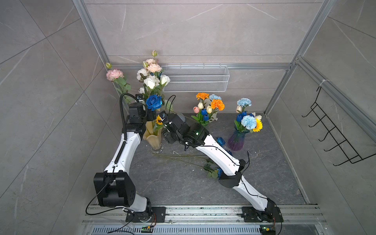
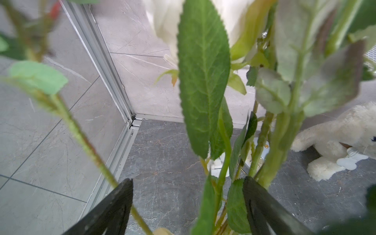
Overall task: Pick out blue flowers from the vase
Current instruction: Adjust the vase at the center of the board.
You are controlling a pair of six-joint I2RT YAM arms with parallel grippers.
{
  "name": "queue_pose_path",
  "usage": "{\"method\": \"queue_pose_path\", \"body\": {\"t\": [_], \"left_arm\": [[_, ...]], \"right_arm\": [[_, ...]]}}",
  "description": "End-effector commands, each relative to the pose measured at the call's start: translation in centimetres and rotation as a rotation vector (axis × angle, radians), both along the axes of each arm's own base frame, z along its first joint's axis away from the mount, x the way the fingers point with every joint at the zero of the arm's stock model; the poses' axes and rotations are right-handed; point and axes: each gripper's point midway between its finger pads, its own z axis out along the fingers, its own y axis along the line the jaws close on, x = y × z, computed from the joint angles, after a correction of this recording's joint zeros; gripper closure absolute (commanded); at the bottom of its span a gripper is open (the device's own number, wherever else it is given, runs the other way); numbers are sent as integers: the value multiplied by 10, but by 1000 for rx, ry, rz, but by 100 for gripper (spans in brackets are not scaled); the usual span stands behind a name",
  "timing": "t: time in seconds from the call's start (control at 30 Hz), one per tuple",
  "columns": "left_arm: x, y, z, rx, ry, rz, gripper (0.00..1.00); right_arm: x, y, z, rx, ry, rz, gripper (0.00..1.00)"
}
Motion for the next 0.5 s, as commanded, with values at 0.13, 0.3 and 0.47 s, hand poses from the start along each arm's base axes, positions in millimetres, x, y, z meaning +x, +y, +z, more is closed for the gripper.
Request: {"method": "queue_pose_path", "body": {"t": [0.13, 0.3, 0.47], "left_arm": [[-23, 6, 39, 30, -100, 26, 14], [-44, 23, 48, 56, -76, 112, 15], [-78, 38, 63, 107, -63, 186, 16]], "right_arm": [[-16, 32, 33, 338, 146, 33, 34], [-20, 45, 12, 414, 279, -15, 35], [-16, 42, 23, 434, 237, -25, 34]]}}
